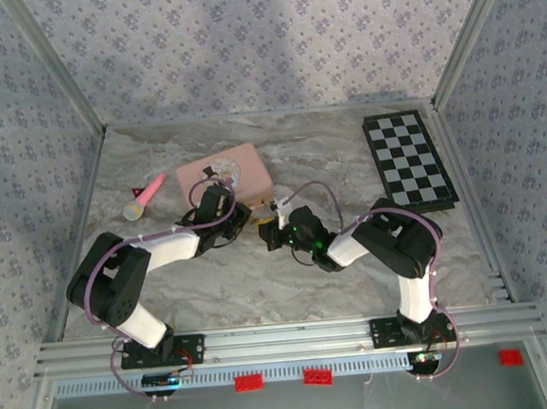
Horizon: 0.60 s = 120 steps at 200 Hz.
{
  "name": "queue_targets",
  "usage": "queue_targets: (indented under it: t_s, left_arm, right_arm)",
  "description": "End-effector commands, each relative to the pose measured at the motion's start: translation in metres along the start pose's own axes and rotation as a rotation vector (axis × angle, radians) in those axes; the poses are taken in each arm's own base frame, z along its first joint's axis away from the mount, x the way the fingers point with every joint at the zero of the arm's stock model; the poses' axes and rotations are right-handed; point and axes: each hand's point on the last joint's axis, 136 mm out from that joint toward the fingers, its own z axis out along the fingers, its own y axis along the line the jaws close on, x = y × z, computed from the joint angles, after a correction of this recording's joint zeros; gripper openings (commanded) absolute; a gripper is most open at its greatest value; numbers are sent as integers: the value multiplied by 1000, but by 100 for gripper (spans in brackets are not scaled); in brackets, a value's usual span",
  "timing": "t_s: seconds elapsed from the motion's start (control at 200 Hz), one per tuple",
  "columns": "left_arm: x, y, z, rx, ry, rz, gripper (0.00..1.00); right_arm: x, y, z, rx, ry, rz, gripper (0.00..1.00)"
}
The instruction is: Unlock a padlock with a key
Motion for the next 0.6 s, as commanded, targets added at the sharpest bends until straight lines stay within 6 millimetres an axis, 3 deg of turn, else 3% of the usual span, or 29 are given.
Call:
queue_targets:
  t_s: [0.0,0.31,0.595]
  left_arm:
    - [38,24,10,-57,167,-76,0]
    - [39,24,12,-53,175,-56,0]
    - [35,29,10,-61,152,-54,12]
  right_arm:
    - [-7,19,4,-115,9,167,0]
    - [-8,15,-1,-120,12,264,0]
    - [-11,17,0,-124,30,359,0]
